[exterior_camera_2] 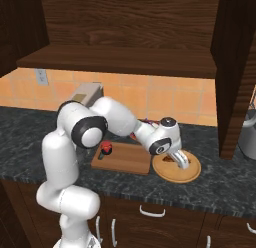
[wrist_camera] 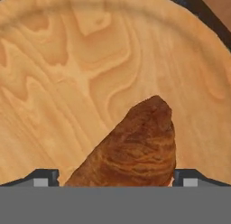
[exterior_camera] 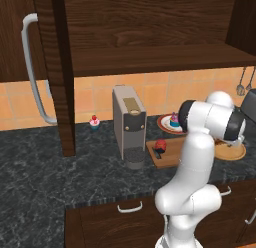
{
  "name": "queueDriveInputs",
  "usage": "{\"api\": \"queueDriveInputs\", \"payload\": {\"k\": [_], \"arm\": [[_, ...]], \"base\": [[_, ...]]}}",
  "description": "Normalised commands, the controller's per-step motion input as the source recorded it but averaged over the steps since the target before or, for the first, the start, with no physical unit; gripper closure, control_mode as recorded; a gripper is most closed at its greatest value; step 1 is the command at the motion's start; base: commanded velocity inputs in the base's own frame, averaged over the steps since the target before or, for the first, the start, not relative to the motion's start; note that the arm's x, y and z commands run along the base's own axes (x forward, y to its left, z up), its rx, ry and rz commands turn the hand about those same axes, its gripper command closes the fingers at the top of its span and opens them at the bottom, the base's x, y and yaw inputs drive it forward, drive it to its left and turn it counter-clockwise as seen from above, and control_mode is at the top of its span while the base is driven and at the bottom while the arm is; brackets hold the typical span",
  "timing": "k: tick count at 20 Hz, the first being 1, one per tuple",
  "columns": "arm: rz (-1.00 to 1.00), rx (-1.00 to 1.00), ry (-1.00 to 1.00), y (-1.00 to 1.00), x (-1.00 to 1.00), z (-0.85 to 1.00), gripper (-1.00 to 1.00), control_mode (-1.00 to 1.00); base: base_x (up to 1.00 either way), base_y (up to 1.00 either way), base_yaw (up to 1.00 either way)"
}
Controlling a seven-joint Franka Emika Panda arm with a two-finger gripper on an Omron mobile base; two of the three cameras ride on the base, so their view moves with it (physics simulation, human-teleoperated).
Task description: From the different types of pastries on the counter, select a croissant and place it on the cutting board. Then retrieve a jar of jam from the cabinet and place it alongside the croissant on the cutting board.
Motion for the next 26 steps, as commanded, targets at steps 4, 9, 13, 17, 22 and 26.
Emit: {"api": "queueDriveInputs", "payload": {"k": [4,9,13,17,22,26], "arm": [[-0.04,0.0,0.0,0.0,0.23,-0.39,1.0,-1.0],[-0.05,0.06,0.11,0.0,0.01,0.0,1.0,-1.0],[-0.11,0.14,0.24,0.0,0.06,-0.01,1.0,-1.0],[-0.05,0.21,0.09,0.03,-0.2,0.23,1.0,-1.0],[-0.02,0.02,-0.13,0.27,-0.22,0.22,1.0,-1.0],[0.0,0.0,-0.07,0.65,0.0,0.28,1.0,-1.0]], "base": [[0.0,0.0,0.0],[0.0,0.0,0.0],[0.0,0.0,0.0],[0.0,0.0,0.0],[0.0,0.0,0.0],[0.0,0.0,0.0]]}}
